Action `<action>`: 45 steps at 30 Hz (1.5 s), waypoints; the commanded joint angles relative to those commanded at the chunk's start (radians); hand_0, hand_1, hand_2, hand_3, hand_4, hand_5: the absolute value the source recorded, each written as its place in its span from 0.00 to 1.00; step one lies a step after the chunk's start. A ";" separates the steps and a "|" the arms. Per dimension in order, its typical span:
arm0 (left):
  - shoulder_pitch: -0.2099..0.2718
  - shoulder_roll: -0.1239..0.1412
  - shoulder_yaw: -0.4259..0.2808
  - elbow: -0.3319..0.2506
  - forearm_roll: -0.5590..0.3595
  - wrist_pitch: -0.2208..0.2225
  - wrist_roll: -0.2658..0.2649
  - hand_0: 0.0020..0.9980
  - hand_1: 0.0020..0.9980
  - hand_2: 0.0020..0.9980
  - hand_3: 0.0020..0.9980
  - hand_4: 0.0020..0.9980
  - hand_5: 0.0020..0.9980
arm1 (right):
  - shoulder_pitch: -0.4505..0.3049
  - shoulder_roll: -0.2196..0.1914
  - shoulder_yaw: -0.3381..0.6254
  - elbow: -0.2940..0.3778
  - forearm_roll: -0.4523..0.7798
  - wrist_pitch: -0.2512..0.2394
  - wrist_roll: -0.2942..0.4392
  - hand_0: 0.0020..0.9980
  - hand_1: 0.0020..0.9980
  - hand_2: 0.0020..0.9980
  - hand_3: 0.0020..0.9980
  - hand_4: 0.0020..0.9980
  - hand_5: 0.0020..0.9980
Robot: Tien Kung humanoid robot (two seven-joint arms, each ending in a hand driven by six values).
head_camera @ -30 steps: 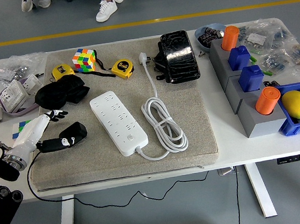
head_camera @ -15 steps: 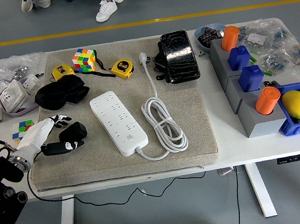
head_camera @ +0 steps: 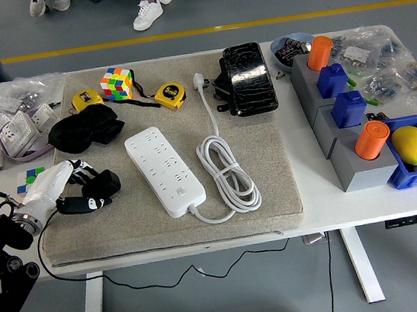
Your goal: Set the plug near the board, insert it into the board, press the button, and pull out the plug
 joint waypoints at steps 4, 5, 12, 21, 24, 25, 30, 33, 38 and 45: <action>-0.001 0.001 0.005 0.000 -0.016 -0.001 -0.002 0.42 0.43 0.49 0.54 0.86 0.20 | -0.001 -0.001 -0.004 -0.001 0.001 0.000 0.000 0.55 0.63 0.58 0.52 0.87 0.41; -0.002 0.000 0.006 0.000 -0.019 -0.003 -0.002 0.42 0.43 0.49 0.54 0.86 0.20 | -0.001 -0.001 -0.004 0.000 0.001 0.000 0.000 0.55 0.63 0.58 0.52 0.87 0.41; -0.003 -0.001 0.013 -0.005 -0.028 -0.022 0.007 0.41 0.42 0.48 0.54 0.85 0.18 | 0.001 -0.001 -0.006 0.000 0.000 0.000 0.000 0.55 0.63 0.58 0.52 0.87 0.41; -0.003 0.002 0.020 -0.007 -0.055 -0.001 -0.037 0.31 0.30 0.33 0.46 0.85 0.09 | -0.002 -0.001 -0.007 0.000 0.001 -0.001 0.001 0.55 0.63 0.58 0.52 0.87 0.40; -0.001 0.002 0.023 -0.005 -0.077 0.005 -0.049 0.31 0.30 0.33 0.46 0.85 0.09 | -0.002 -0.001 -0.007 0.001 0.000 -0.001 0.001 0.55 0.63 0.58 0.52 0.87 0.40; -0.001 0.002 0.024 -0.004 -0.085 0.007 -0.053 0.31 0.30 0.33 0.46 0.85 0.09 | -0.002 -0.001 -0.007 0.001 -0.001 -0.001 0.001 0.55 0.63 0.58 0.52 0.87 0.40; 0.000 0.003 0.024 -0.001 -0.118 0.025 -0.089 0.31 0.29 0.32 0.45 0.84 0.07 | -0.003 -0.001 -0.009 0.001 -0.002 -0.001 0.001 0.55 0.63 0.58 0.52 0.87 0.40; 0.000 0.004 0.028 -0.006 -0.146 0.045 -0.118 0.31 0.29 0.31 0.44 0.84 0.08 | -0.004 0.000 -0.007 0.001 -0.002 -0.001 0.001 0.55 0.63 0.58 0.52 0.87 0.40; -0.004 0.003 0.047 -0.023 -0.182 0.068 -0.149 0.31 0.29 0.31 0.44 0.84 0.08 | -0.004 0.000 -0.005 0.001 -0.002 -0.001 0.001 0.55 0.63 0.58 0.52 0.87 0.40; -0.019 -0.011 0.109 -0.024 -0.211 0.114 -0.180 0.31 0.28 0.31 0.44 0.85 0.08 | -0.005 0.001 -0.006 0.001 -0.002 -0.001 0.001 0.55 0.63 0.58 0.52 0.87 0.40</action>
